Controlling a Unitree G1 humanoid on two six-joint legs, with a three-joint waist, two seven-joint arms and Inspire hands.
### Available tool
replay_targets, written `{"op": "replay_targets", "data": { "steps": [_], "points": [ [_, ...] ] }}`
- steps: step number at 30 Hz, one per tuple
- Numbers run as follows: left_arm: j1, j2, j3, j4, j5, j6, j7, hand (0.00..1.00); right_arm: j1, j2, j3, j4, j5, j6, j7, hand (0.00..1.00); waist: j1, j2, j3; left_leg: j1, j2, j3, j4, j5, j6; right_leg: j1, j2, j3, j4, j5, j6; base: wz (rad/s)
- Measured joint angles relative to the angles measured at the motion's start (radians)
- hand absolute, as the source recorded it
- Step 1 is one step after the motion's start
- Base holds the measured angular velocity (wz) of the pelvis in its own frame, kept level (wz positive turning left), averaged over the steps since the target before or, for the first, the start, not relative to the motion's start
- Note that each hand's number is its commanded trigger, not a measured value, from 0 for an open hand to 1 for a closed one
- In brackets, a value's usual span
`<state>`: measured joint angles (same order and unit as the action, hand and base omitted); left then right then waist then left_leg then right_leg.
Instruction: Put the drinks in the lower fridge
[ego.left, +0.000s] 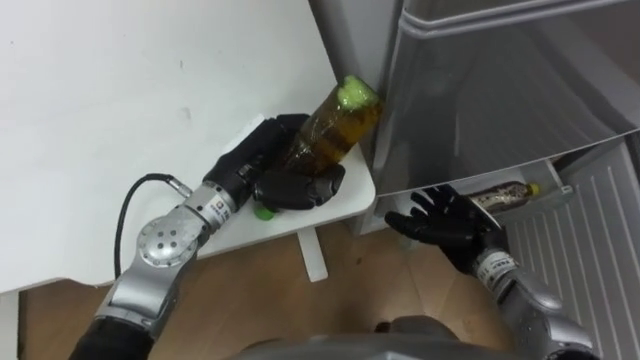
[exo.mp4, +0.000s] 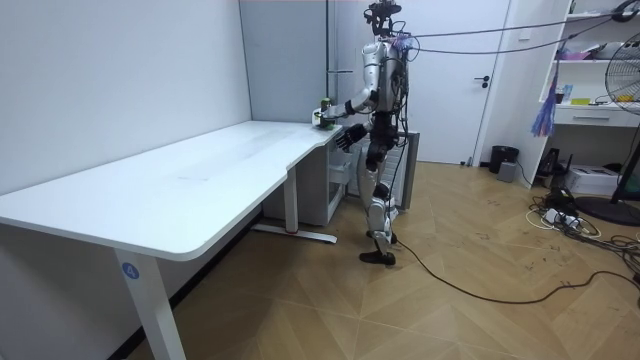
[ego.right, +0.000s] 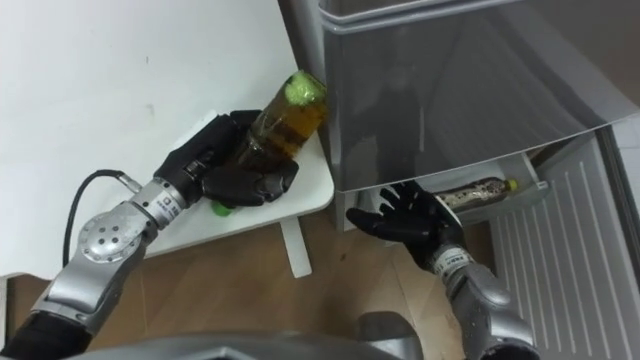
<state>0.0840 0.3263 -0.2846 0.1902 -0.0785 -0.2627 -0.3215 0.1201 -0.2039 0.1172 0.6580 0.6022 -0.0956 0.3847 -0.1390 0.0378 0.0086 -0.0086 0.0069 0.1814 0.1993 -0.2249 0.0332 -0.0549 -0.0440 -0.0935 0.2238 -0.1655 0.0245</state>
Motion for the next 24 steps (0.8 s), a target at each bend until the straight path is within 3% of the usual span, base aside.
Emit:
{"op": "replay_targets", "data": {
  "steps": [4, 14, 24],
  "points": [
    [-0.012, 0.001, 0.0, 0.03, -0.008, -0.02, 0.001, 1.0, 0.001, -0.013, 0.01, -0.004, 0.027, 0.0, 0.014, 0.0, -0.003, 0.0, 0.0005, 0.0, -0.001, 0.007, -0.001, 0.0, 0.0, -0.006, 0.0, 0.008, 0.01, 0.0, 0.0, -0.06],
    [-0.019, 0.005, 0.004, 0.031, -0.008, -0.021, 0.0, 1.0, 0.004, -0.039, 0.03, -0.027, 0.071, 0.012, 0.045, 0.0, 0.0, -0.002, 0.0026, -0.016, -0.002, 0.013, 0.004, 0.002, 0.003, -0.032, -0.002, 0.01, 0.022, 0.0, 0.0, -0.02],
    [-0.021, 0.005, -0.003, 0.055, -0.006, -0.033, 0.007, 1.0, 0.025, -0.038, 0.034, -0.023, 0.071, 0.009, 0.1, 0.0, -0.007, -0.003, 0.0053, -0.013, 0.002, 0.009, -0.001, 0.002, 0.003, -0.019, -0.003, 0.008, 0.016, 0.0, 0.001, 0.01]
  ]
}}
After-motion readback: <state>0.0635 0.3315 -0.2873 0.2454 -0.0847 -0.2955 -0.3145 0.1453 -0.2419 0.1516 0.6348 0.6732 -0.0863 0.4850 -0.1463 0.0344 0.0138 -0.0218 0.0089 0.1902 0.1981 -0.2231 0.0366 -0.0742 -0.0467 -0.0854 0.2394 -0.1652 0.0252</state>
